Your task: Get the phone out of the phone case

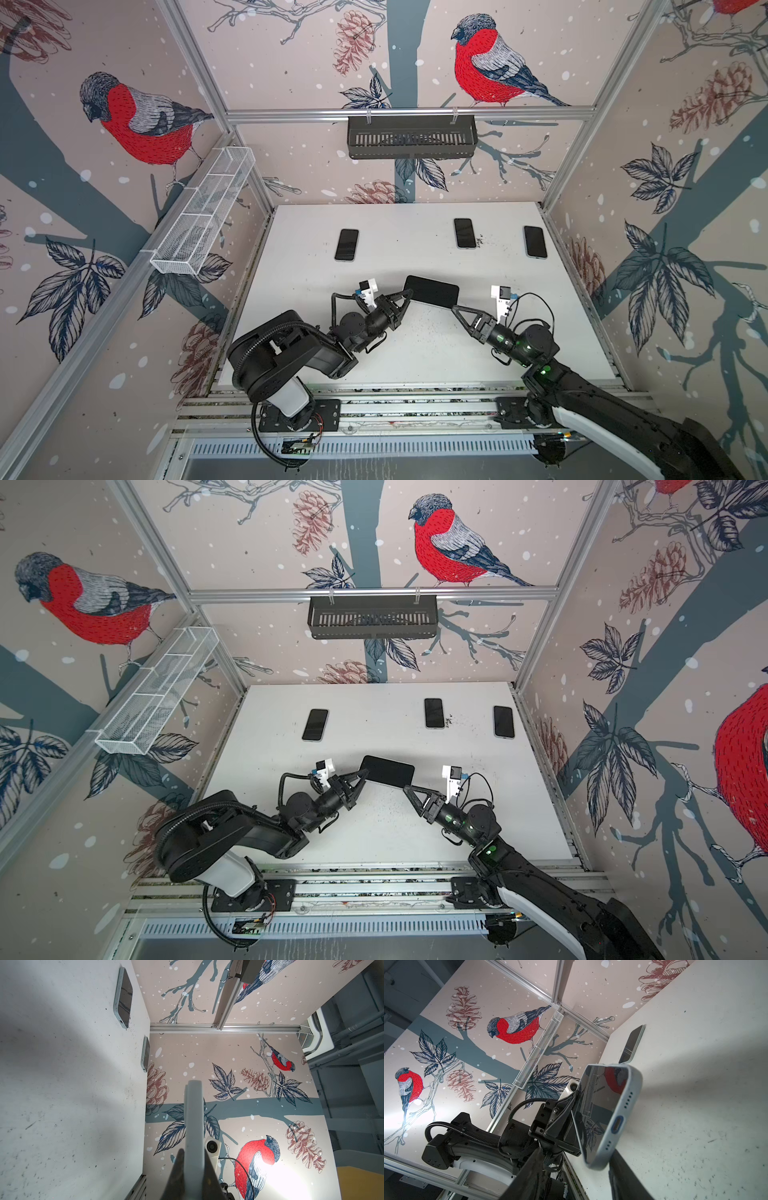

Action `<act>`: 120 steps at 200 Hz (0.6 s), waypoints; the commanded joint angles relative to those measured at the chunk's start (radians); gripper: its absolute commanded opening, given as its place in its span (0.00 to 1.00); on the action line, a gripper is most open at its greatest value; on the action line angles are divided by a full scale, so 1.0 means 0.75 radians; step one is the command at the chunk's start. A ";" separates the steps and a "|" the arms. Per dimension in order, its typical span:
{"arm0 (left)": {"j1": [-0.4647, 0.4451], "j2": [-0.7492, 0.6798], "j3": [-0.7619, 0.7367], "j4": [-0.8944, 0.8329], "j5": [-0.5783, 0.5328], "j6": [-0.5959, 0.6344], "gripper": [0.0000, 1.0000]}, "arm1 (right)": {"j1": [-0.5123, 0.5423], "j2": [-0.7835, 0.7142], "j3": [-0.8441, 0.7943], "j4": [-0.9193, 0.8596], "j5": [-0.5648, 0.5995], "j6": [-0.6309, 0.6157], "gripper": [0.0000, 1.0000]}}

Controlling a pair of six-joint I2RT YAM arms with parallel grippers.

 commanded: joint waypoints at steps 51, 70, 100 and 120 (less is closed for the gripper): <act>-0.019 -0.021 -0.007 0.343 0.002 0.021 0.00 | -0.010 0.051 -0.005 0.151 -0.025 0.002 0.50; -0.020 -0.029 -0.012 0.343 0.003 0.028 0.00 | -0.014 0.061 -0.011 0.162 -0.022 0.005 0.47; -0.020 -0.029 -0.019 0.344 0.000 0.029 0.00 | -0.016 0.072 -0.020 0.176 -0.024 0.012 0.36; -0.024 -0.025 -0.019 0.344 -0.001 0.035 0.00 | -0.016 0.074 -0.022 0.173 -0.026 0.010 0.33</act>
